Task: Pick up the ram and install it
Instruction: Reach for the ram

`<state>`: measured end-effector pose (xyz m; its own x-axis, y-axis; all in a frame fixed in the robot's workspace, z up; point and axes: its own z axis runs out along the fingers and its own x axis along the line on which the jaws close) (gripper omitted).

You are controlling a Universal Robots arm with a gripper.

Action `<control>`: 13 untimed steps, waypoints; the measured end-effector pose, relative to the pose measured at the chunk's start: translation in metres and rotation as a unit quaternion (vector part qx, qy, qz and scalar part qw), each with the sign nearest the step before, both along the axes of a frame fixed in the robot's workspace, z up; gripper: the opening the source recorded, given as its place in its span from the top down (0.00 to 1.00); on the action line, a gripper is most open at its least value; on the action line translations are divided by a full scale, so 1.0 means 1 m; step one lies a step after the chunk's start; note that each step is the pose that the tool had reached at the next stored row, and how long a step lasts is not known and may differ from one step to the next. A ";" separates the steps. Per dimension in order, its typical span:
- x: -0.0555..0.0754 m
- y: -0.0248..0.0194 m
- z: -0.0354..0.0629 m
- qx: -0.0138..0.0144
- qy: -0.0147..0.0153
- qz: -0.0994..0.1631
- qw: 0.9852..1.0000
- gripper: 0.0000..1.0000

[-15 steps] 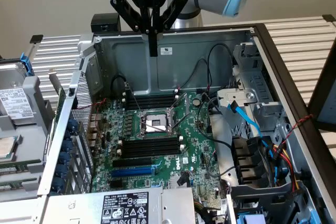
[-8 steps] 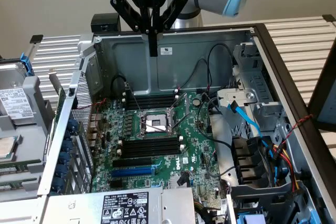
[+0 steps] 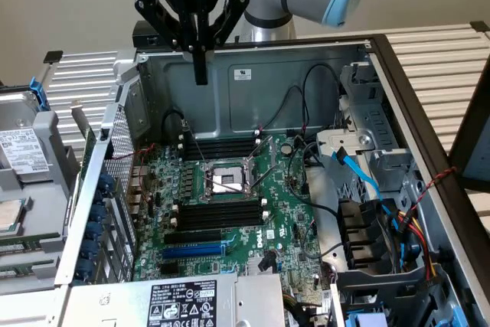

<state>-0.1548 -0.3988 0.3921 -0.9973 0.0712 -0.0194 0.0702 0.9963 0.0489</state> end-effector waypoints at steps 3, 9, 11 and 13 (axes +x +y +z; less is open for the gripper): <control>-0.013 -0.0002 -0.0001 0.000 0.000 0.000 1.000 0.82; -0.040 -0.0011 -0.0001 0.000 0.000 0.000 1.000 0.82; -0.049 -0.0015 -0.0002 0.000 0.000 0.000 1.000 0.82; -0.058 -0.0020 -0.0002 0.000 0.000 0.000 1.000 0.82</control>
<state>-0.2129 -0.4008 0.3919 -0.9973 0.0712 -0.0194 0.0702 0.9963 0.0489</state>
